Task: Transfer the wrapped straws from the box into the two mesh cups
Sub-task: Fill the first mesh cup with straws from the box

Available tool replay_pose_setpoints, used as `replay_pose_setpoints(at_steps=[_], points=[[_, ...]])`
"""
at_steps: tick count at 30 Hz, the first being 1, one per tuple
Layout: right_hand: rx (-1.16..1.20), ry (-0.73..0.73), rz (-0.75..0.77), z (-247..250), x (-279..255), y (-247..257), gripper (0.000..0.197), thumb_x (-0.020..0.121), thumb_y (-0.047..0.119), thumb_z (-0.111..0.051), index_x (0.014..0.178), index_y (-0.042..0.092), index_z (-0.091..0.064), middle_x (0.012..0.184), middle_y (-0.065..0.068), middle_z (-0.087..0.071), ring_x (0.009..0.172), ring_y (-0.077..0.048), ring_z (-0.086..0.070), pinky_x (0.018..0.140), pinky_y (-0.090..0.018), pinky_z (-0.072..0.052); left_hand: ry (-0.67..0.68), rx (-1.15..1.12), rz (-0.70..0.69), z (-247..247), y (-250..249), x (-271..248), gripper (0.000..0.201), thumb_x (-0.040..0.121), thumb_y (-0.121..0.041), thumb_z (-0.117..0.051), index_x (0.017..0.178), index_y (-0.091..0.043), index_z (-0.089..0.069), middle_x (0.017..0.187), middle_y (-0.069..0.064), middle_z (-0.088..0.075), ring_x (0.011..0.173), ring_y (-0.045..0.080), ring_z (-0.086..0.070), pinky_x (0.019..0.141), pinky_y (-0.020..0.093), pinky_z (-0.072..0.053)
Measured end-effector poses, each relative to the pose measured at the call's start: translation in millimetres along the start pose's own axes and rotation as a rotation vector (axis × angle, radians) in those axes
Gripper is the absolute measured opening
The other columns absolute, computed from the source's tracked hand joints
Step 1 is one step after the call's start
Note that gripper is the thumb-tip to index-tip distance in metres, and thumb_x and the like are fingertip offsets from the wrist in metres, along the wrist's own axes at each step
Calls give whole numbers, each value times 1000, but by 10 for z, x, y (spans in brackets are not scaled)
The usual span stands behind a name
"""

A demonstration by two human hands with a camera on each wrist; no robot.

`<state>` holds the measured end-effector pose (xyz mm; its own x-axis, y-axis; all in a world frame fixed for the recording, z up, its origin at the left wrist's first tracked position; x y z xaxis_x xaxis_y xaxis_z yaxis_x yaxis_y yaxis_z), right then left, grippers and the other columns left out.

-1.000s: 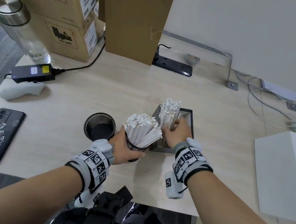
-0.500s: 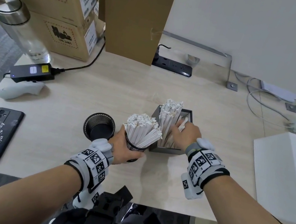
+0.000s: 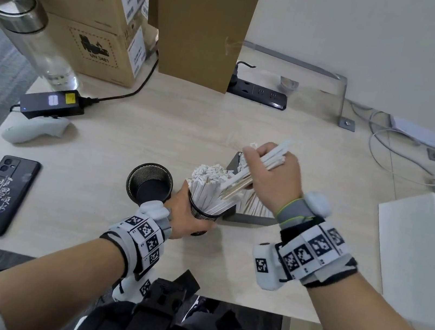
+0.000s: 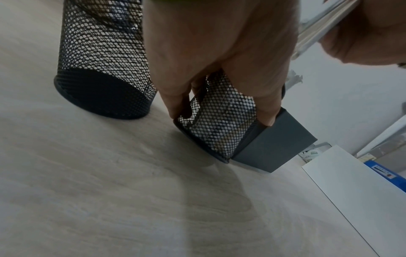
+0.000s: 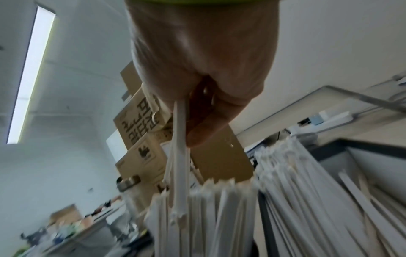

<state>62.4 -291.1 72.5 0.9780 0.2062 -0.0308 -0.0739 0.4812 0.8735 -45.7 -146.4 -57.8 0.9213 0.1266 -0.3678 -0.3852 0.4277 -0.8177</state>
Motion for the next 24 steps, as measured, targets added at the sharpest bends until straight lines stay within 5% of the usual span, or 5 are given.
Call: replay_pose_setpoints(at_steps=[8, 12, 16, 20, 24], points=[[-314, 318, 74, -601, -317, -216, 33, 74, 49, -75, 73, 20, -59, 68, 7, -63, 66, -15, -60, 63, -31, -48, -21, -70, 22, -45, 47, 1, 86, 65, -28, -88, 131, -23, -33, 110, -15, -55, 104, 7, -57, 74, 2, -38], [-241, 122, 151, -440, -231, -120, 43, 77, 44, -74, 110, 20, -62, 105, 7, -62, 92, -10, -59, 84, -31, -51, -39, -46, 15, -29, 74, 4, 80, 64, -32, -88, 124, -26, -35, 99, -23, -51, 98, 4, -55, 67, -3, -34], [-403, 226, 396, -459, -245, -53, 67, 89, 45, -57, 145, 13, -38, 153, -7, -36, 142, -19, -29, 117, -34, -23, -49, -22, 18, -58, 90, 13, 83, 61, -45, -85, 126, -21, -39, 102, -16, -55, 97, 7, -58, 80, 16, -39], [-597, 593, 423, -745, -605, -257, 74, 94, 48, -46, 151, 8, -22, 160, -10, -19, 149, -25, -10, 120, -48, -12, -3, -102, 39, -111, 125, 78, 81, 61, -55, -65, 126, -11, -45, 109, -2, -57, 103, 13, -58, 97, 34, -45], [-491, 200, 466, -534, -509, -196, 63, 92, 45, -47, 144, 11, -39, 153, -12, -36, 143, -30, -28, 118, -51, -18, -14, -14, 26, -26, 141, 50, 67, 65, -39, -85, 112, -23, -39, 93, -19, -56, 85, -3, -57, 74, 5, -41]])
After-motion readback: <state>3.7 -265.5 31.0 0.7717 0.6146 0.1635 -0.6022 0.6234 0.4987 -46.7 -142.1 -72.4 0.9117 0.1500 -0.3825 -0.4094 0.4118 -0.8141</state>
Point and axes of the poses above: each hand's wrist, its own x-axis towards the middle knuckle, its own z-axis out of the back of the hand, y = z × x, the point moved 4 cm from there along x, towards the middle knuckle
